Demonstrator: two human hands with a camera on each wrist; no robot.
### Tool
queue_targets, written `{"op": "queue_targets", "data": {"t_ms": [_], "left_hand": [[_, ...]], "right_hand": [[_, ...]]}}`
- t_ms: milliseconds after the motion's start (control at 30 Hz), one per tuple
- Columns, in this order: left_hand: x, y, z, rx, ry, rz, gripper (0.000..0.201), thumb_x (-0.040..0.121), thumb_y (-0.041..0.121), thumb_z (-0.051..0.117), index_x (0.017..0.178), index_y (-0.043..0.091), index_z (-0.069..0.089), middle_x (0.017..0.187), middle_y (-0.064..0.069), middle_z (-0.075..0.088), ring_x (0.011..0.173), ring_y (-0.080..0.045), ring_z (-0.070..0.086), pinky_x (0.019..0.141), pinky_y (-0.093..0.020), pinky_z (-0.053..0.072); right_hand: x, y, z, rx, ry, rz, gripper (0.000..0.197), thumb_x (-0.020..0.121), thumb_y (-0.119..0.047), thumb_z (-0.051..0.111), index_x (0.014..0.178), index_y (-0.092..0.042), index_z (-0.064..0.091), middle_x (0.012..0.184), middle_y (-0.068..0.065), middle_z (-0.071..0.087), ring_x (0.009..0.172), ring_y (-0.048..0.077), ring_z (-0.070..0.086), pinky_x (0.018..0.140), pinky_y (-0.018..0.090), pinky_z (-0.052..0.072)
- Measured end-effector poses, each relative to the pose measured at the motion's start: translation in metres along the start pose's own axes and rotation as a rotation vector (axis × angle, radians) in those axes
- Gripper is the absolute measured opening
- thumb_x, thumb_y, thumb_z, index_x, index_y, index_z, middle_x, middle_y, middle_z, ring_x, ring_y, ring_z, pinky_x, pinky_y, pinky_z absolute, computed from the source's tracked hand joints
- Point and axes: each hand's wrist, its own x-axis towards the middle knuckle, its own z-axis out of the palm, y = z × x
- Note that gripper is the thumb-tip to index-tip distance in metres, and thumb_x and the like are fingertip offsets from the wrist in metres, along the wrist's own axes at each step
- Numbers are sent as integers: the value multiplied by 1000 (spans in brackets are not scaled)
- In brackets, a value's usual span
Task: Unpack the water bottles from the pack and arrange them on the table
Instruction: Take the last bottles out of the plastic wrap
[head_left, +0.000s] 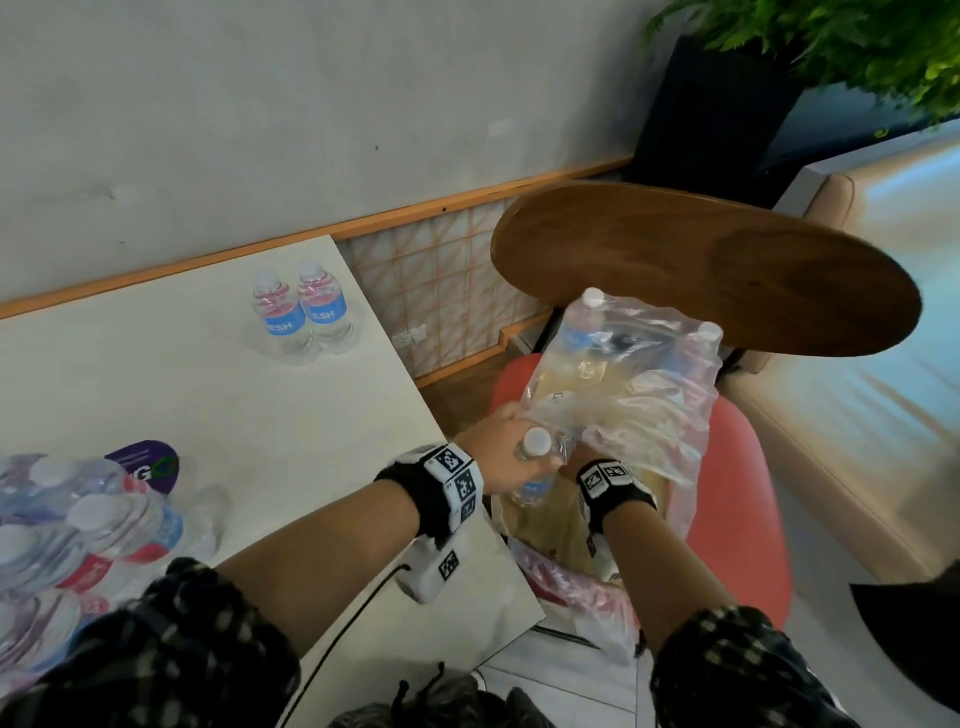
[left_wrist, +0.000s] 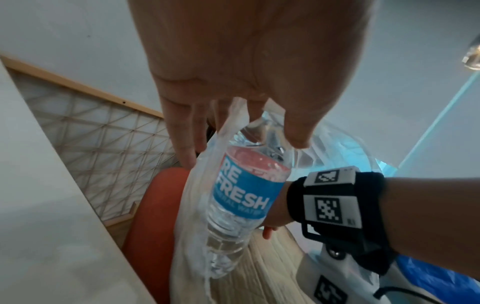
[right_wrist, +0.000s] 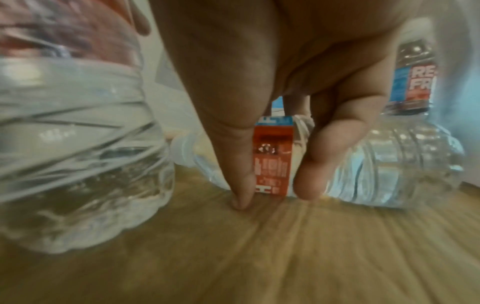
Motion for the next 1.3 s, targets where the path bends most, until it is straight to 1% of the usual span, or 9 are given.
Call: {"op": "queue_targets", "data": {"t_ms": [167, 267, 367, 500, 600, 667, 833, 1100, 1300], "left_hand": [[-29, 8, -26, -110, -1, 29, 42, 84, 44, 65, 122, 26, 60, 157, -1, 4, 144, -18, 17, 116, -37, 22], [-50, 9, -58, -99, 7, 55, 40, 86, 45, 62, 119, 23, 62, 148, -6, 32, 137, -20, 32, 105, -33, 36], [-77, 2, -89, -141, -14, 33, 35, 89, 42, 60, 116, 19, 63, 116, -7, 64, 106, -24, 60, 70, -34, 56], [-104, -33, -116, -10, -41, -113, 38, 86, 45, 62, 111, 16, 64, 112, -8, 65, 101, -27, 64, 65, -35, 58], [-123, -70, -126, 220, -88, -221, 37, 82, 50, 65, 99, 17, 65, 104, -6, 66, 81, -24, 65, 59, -28, 51], [-135, -91, -130, 373, -134, -273, 38, 82, 49, 65, 102, 17, 65, 110, -6, 66, 89, -23, 63, 74, -30, 51], [-160, -122, -145, 433, -157, -342, 46, 80, 41, 71, 115, 12, 64, 115, -3, 64, 109, -24, 60, 87, -31, 46], [-195, -139, -178, 546, -202, -413, 47, 79, 10, 73, 125, 12, 62, 117, -6, 65, 73, -14, 59, 47, -12, 40], [-201, -132, -182, 547, -199, -354, 35, 83, 6, 61, 116, 16, 68, 63, 8, 56, 46, -3, 50, 38, -10, 39]], "right_hand": [[-71, -16, -24, 15, 110, -23, 55, 83, -29, 62, 134, -22, 44, 131, 10, 51, 116, 32, 54, 93, 37, 44], [-108, -12, -21, 138, 186, -36, 68, 75, -21, 74, 136, -25, 44, 139, 8, 43, 120, 32, 50, 97, 36, 41], [-138, -12, -12, 266, 270, -59, 72, 69, -17, 82, 132, -23, 49, 135, 11, 44, 118, 34, 50, 97, 36, 42], [-174, -30, 4, 437, 216, -148, 75, 62, -37, 83, 128, -32, 48, 126, 7, 53, 107, 27, 57, 92, 43, 50], [-207, -58, 17, 503, 115, -227, 74, 64, -31, 84, 128, -37, 46, 110, -1, 63, 78, 13, 65, 69, 28, 51], [-232, -86, 26, 543, 16, -328, 69, 67, -25, 84, 124, -41, 48, 107, -12, 62, 70, 3, 64, 62, 17, 48], [-258, -159, 80, 444, -254, -537, 70, 66, -30, 84, 124, -42, 46, 113, -15, 60, 70, -12, 57, 73, 10, 44], [-273, -255, 143, 397, -411, -579, 72, 73, -34, 78, 132, -40, 38, 98, -3, 62, 76, 14, 60, 83, 26, 49], [-275, -298, 152, 474, -401, -616, 72, 75, -27, 77, 136, -34, 39, 115, -6, 59, 89, 13, 51, 92, 38, 49]]}}
